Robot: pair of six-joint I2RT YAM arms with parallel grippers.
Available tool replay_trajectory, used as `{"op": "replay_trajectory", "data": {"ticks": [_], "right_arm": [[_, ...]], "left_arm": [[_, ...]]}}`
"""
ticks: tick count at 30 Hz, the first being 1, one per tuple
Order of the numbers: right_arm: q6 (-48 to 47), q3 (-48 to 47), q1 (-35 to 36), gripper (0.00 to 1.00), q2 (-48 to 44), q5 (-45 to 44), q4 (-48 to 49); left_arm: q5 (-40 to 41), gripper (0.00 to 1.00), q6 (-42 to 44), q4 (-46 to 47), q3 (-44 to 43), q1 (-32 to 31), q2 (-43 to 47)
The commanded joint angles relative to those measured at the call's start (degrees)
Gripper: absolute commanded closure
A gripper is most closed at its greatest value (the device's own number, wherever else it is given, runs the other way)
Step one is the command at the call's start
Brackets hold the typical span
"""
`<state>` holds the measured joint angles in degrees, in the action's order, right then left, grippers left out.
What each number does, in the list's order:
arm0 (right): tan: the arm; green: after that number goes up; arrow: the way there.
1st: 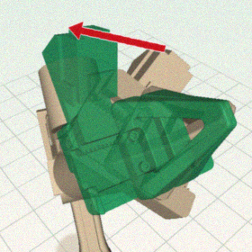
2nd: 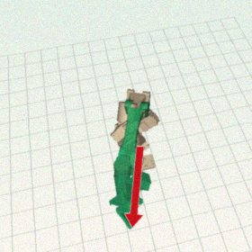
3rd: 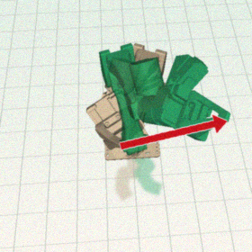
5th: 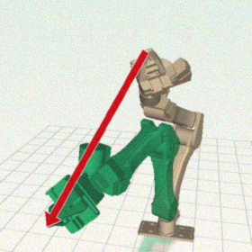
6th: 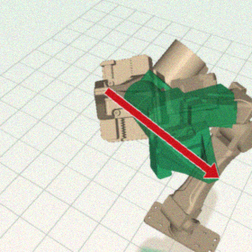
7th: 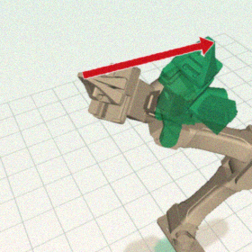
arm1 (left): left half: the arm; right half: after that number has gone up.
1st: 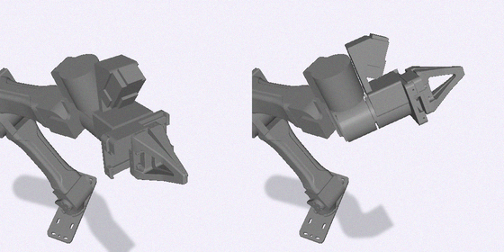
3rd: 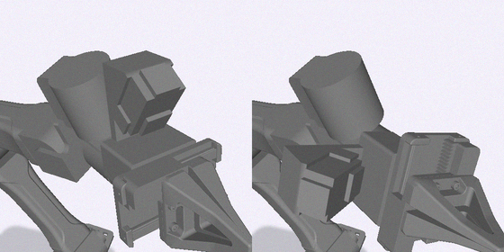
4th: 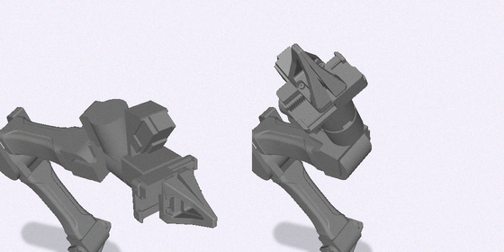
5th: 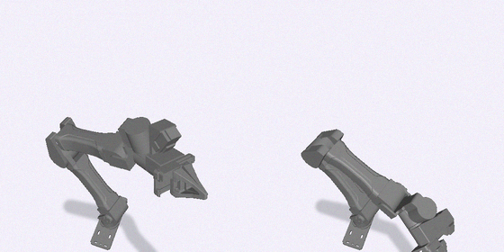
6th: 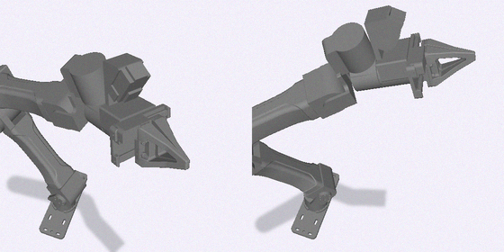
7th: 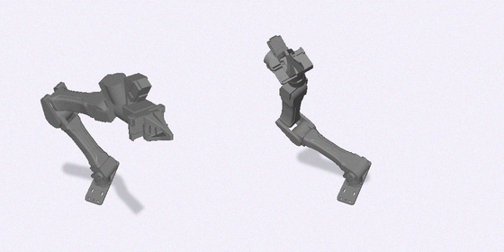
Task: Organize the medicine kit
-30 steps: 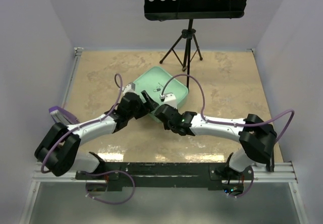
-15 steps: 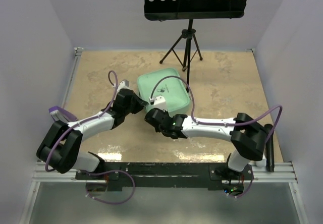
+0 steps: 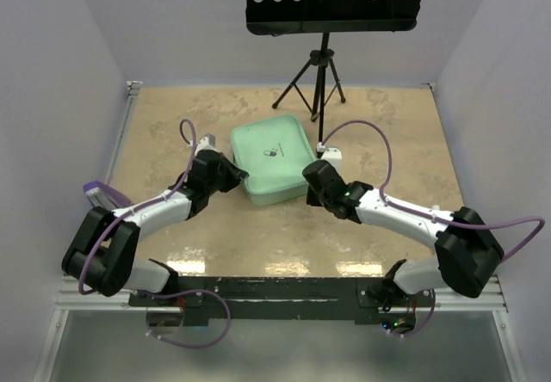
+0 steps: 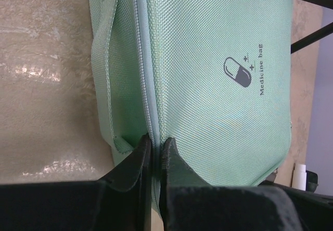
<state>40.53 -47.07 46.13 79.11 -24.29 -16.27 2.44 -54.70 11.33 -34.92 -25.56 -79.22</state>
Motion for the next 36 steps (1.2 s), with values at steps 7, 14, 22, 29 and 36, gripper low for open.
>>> {"op": "replay_trajectory", "data": {"ticks": [7, 14, 22, 29, 36], "right_arm": [[5.43, 5.14, -11.75, 1.0, -3.35, -1.99, 5.53], [1.48, 3.22, -14.66, 1.0, 2.79, -7.24, 12.49], [-2.56, -1.26, -14.93, 1.0, 4.91, -9.11, 16.99], [-7.4, 2.5, -14.93, 0.4, -2.46, 0.03, 18.91], [-8.28, 5.23, -14.93, 0.28, -10.45, 1.88, 19.87]], "left_arm": [[7.85, 1.0, 10.92, -7.64, 0.55, 1.83, -0.67], [8.11, 1.0, 12.07, -8.43, 0.38, 1.92, -1.9], [7.41, 1.0, 13.21, -8.87, 0.03, 1.83, -3.13], [8.99, 1.0, 14.62, -14.67, -0.68, 1.83, -0.5], [5.57, 0.6, 14.62, -13.45, 0.2, 1.83, 3.01]]}}
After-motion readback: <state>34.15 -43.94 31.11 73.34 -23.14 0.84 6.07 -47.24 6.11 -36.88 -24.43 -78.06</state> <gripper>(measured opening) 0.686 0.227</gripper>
